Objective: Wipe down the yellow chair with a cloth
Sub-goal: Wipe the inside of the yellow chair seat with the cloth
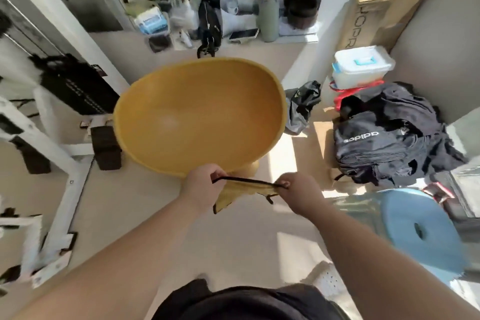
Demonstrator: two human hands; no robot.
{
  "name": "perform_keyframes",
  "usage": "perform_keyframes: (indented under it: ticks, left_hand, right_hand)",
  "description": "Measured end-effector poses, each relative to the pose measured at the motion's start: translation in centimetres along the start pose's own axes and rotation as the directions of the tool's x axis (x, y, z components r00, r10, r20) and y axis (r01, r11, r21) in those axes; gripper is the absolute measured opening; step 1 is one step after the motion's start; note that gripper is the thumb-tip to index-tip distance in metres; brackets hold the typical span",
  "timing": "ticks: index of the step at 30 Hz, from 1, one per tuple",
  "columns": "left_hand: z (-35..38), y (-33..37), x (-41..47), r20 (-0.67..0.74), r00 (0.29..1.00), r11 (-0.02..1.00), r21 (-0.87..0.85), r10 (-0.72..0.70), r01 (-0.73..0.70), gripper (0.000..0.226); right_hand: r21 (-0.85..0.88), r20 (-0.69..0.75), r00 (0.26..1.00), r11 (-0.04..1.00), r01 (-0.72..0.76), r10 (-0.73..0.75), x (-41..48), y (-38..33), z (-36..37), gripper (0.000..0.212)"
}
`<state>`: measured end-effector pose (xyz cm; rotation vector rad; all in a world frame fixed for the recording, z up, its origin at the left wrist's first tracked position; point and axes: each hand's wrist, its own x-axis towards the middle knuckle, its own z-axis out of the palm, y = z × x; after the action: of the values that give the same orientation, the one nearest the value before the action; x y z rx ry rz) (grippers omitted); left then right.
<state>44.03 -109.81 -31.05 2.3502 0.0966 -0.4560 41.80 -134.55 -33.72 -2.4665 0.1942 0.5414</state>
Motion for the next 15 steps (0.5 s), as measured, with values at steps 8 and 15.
perform_keyframes:
  ticks: [8,15]
  left_hand:
    - [-11.7,-10.1,4.6,0.01,0.994,0.994,-0.002,-0.11,0.11,0.01]
    - [-14.9,-16.0,13.6,0.023,0.966,0.965,-0.021,-0.259,0.26,0.014]
  right_hand:
    - [0.021,0.063,0.998,1.0,0.021,-0.022,5.5,-13.4,4.7,0.017]
    - [0.048,0.207,0.976,0.997,0.062,-0.071,18.8,-18.4,9.3,0.017]
